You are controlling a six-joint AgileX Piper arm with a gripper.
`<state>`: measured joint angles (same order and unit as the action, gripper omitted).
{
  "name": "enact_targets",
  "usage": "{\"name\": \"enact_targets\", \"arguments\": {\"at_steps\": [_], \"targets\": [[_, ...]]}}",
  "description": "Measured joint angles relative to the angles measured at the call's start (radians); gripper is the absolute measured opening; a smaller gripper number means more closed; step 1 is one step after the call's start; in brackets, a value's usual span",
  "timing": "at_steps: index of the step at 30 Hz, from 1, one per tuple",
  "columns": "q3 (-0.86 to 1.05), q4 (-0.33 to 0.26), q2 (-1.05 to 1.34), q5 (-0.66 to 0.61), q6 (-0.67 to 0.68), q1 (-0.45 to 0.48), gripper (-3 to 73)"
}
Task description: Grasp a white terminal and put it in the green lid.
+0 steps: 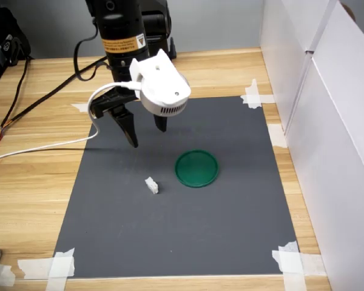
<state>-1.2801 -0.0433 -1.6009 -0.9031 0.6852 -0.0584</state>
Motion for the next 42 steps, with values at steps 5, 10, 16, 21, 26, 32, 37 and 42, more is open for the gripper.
{"name": "enact_targets", "arguments": {"at_steps": [5, 10, 16, 21, 26, 32, 37, 42], "targets": [[-0.021, -0.031, -0.042, 0.005, 0.018, 0.067, 67.5], [-0.026, -0.049, -0.099, 0.003, 0.093, 0.083, 67.4], [-0.026, -0.065, -0.156, 0.001, 0.152, 0.042, 67.4], [-0.028, -0.072, -0.196, 0.012, 0.151, 0.027, 67.3], [-0.028, -0.056, -0.223, 0.048, 0.147, 0.027, 67.3], [-0.029, -0.064, -0.245, 0.053, 0.146, 0.026, 67.3], [-0.029, -0.068, -0.268, 0.057, 0.145, 0.026, 67.3], [-0.029, -0.068, -0.276, 0.090, 0.145, 0.026, 67.3]]}}
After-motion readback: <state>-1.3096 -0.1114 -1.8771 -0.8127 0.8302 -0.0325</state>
